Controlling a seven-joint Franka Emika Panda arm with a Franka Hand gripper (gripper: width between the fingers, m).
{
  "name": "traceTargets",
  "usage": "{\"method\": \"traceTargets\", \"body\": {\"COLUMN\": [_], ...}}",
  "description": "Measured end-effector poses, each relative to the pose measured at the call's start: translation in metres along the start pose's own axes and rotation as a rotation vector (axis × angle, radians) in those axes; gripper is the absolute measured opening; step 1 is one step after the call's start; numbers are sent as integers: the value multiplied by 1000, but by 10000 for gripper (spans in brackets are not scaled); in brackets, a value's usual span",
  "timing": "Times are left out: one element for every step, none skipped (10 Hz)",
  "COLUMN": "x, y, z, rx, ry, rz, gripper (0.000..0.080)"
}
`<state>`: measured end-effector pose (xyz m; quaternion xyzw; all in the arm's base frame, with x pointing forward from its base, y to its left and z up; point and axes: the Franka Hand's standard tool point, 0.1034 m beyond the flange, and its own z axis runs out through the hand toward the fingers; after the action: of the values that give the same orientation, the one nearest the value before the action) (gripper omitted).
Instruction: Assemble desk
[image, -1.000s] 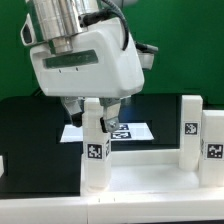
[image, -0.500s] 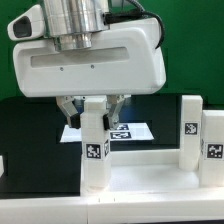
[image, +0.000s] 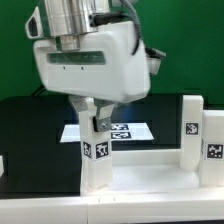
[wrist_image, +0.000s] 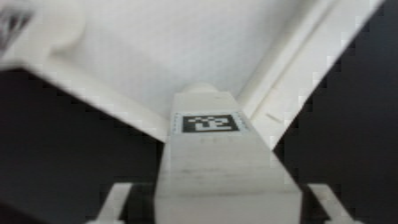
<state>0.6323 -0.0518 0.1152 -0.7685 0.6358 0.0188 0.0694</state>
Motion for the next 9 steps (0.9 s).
{"method": "traceTargets", "body": {"x": [-5,-8,-7,-7,-7,-7,-9,-13,-15], "y": [-3,-5,-5,-5,-4,-4,-4,-4,-4], "z": [0,1,1,1,2,2,2,3,4], "rx": [13,26,29,29,27,26,17,9,4], "ry": [-11,-15,-13,-13,-13,-9,0,-2,-7], "rz": [204,342,393,377,357,307,56,-130,-197], "gripper": [284,284,284,284,284,335,525,525,610]}}
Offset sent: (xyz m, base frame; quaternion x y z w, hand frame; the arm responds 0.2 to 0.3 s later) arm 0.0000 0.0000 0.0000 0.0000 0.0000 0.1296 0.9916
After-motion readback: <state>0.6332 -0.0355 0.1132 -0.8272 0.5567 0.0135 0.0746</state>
